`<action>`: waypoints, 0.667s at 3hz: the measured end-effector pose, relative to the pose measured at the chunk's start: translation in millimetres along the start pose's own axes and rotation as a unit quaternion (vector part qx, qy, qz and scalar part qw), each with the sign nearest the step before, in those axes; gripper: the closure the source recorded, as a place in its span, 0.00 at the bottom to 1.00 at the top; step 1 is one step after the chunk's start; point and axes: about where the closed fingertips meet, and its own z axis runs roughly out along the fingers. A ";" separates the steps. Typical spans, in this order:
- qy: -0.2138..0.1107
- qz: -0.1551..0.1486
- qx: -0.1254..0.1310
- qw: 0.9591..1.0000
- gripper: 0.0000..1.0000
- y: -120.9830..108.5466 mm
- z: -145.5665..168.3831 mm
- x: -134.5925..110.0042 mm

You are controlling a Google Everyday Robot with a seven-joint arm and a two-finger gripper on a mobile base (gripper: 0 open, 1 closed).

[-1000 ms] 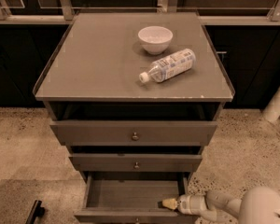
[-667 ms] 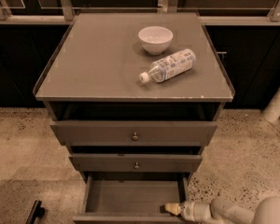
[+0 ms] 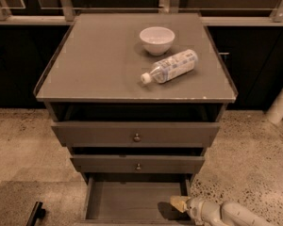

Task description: Open bottom drawer

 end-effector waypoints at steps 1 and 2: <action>-0.048 -0.108 0.019 0.993 0.81 52.7 -32.5 -67.7; -0.057 -0.119 0.011 0.991 0.57 69.9 -31.2 -80.4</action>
Offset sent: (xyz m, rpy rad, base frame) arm 0.0139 0.0051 0.0804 -0.0820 -0.1983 0.0209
